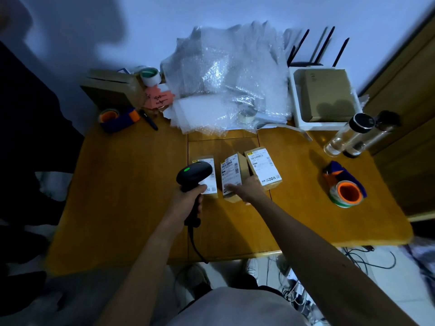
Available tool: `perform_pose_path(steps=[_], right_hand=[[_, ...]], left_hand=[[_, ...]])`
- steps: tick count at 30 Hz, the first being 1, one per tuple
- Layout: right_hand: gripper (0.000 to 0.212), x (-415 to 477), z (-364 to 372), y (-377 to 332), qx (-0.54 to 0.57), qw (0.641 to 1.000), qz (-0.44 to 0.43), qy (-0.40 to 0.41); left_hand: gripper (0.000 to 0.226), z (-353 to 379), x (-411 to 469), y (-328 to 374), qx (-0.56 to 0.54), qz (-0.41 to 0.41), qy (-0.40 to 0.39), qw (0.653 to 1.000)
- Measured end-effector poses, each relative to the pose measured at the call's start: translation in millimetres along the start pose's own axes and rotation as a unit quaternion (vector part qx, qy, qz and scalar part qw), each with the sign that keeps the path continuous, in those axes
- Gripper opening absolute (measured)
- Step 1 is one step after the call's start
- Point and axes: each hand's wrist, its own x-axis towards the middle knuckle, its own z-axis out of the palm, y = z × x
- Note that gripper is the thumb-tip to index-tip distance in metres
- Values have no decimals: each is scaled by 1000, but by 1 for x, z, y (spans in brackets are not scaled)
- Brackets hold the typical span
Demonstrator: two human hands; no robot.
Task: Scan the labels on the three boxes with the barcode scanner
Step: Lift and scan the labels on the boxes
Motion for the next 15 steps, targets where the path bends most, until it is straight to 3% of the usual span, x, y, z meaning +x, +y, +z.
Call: perform_pose_path(steps=[5, 12, 15], right_hand=[[102, -9, -20, 4, 71, 997, -25, -4], [75, -17, -57, 5, 172, 983, -55, -21], [88, -5, -69, 10, 199, 976, -85, -24]], left_hand=[[25, 9, -4, 13, 16, 10, -12, 1000], [12, 22, -8, 42, 12, 24, -58, 998], [11, 30, -14, 51, 3, 40, -76, 996]])
